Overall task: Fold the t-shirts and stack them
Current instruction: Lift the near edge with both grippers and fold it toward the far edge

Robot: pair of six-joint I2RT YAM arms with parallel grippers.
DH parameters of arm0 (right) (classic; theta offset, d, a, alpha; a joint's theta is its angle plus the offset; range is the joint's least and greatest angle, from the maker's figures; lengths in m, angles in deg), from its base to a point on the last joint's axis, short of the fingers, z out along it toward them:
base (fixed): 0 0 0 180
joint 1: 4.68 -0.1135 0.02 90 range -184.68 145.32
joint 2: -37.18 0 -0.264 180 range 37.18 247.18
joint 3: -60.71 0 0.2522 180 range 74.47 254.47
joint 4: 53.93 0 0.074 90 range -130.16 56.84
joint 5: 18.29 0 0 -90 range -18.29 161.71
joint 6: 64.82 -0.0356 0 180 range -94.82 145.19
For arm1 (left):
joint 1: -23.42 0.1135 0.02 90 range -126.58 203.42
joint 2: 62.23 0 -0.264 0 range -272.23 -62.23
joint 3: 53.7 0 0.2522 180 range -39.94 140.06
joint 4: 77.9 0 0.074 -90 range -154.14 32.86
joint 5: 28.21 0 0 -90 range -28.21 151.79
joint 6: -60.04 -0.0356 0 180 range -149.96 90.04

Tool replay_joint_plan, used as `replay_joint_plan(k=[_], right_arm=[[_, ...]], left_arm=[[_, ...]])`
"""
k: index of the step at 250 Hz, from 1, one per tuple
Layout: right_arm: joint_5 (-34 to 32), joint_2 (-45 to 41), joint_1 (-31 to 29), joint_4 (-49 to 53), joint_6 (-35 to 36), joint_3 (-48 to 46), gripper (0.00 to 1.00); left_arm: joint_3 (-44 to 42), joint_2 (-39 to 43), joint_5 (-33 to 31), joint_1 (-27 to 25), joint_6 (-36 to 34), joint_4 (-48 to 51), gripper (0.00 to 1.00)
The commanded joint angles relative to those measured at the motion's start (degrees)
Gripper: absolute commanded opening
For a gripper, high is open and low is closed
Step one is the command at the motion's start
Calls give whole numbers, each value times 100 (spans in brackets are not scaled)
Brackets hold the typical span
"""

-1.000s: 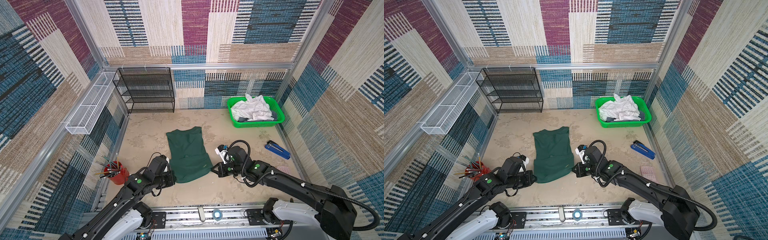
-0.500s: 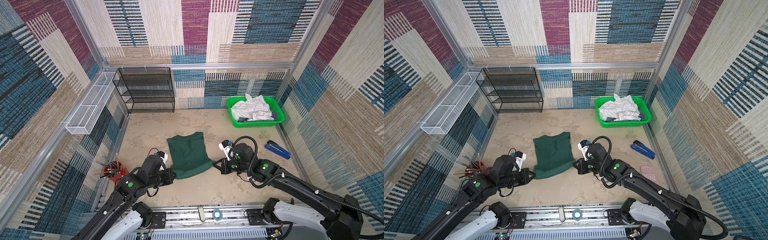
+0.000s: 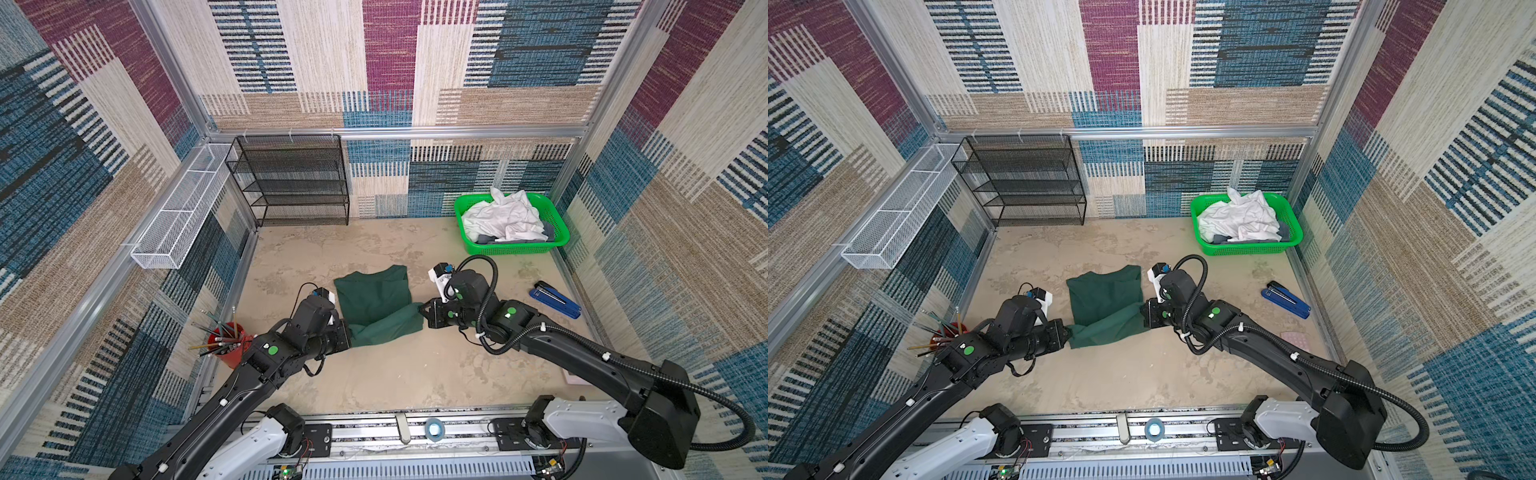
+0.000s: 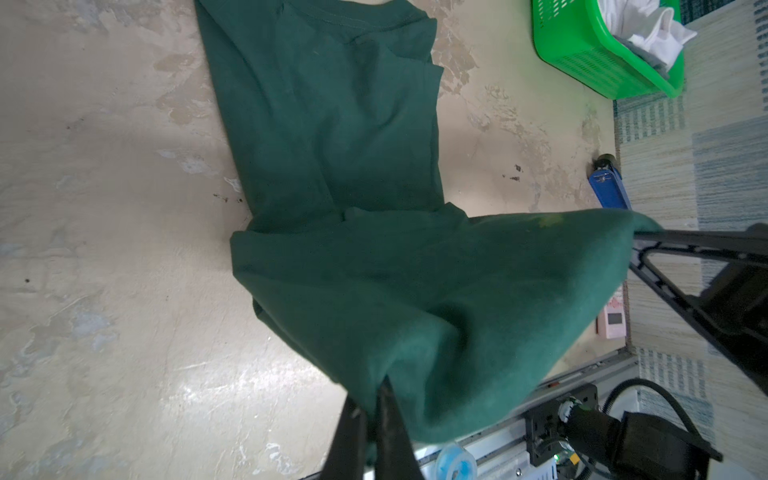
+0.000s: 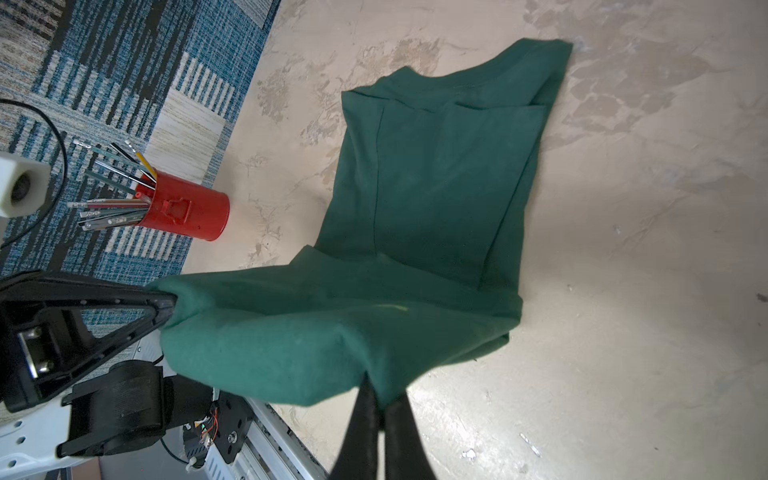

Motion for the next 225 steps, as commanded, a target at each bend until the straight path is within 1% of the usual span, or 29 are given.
replay_joint_plan(k=[1, 47, 97, 149, 225], right_arm=[[-110, 78, 30, -287, 91, 77, 0], [-70, 256, 89, -330, 199, 257, 0], [-57, 481, 220, -329, 313, 430, 0], [74, 779, 353, -467, 410, 585, 0], [101, 1194, 588, -510, 633, 942, 0]], left_arm=[[124, -28, -294, 35, 88, -218, 0], [163, -70, -369, 174, 82, -201, 0], [132, -221, -307, 402, 83, -441, 0], [244, -517, -217, 706, 83, -582, 0], [512, -1095, 44, 1119, -147, -978, 0]])
